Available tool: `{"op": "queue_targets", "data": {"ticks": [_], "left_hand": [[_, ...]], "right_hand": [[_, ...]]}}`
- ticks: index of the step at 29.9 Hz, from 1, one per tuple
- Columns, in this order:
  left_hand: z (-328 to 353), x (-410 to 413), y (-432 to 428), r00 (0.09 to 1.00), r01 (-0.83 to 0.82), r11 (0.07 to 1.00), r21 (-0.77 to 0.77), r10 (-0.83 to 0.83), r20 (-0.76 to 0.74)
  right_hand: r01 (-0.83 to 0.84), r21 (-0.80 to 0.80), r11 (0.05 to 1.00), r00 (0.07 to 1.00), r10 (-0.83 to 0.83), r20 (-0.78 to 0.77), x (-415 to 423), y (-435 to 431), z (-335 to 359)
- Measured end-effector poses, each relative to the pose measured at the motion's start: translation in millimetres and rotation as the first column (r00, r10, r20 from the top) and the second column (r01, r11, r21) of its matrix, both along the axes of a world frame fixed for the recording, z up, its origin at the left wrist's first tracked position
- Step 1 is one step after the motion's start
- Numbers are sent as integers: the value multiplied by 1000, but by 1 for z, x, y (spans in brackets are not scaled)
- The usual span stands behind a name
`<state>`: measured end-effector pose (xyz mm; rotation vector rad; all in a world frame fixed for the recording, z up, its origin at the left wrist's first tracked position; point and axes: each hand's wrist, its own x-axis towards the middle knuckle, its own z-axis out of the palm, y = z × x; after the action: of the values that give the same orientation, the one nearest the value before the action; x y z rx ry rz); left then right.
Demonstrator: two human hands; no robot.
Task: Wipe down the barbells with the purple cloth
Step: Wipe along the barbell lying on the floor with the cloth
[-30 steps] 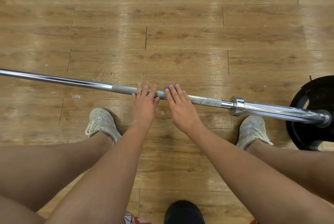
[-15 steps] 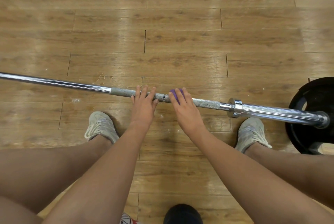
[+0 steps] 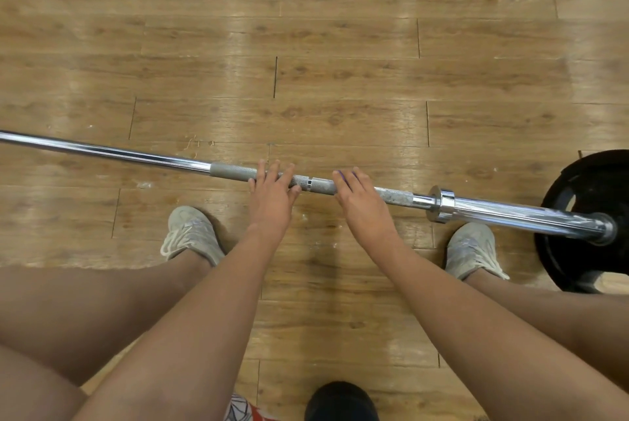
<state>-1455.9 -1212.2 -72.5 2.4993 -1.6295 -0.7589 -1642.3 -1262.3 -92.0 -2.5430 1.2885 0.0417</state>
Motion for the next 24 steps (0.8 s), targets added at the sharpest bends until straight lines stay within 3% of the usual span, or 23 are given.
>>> {"op": "queue_targets", "data": {"ticks": [4,10,16,19,24], "left_hand": [[2,0,-1,1000,4,1000,21,-4,3],[-1,2,1,1000,7,1000,15,-7,18],[-6,0,3,1000,10,1000,-2,-10,23],[-5,-2,6,996,45,999,30,-47,77],[-1,-16,10,991,123,990,73,-127,52]], "right_hand": [[45,-17,999,999,-45,-1,21,16,7],[-41,5,999,999,41,12,18,21,14],[99,26,995,995,-99,-24,11,27,12],[155,91,984,985,-161,59,36,40,14],[82,92,992,993,-89,80,3,30,14]]}}
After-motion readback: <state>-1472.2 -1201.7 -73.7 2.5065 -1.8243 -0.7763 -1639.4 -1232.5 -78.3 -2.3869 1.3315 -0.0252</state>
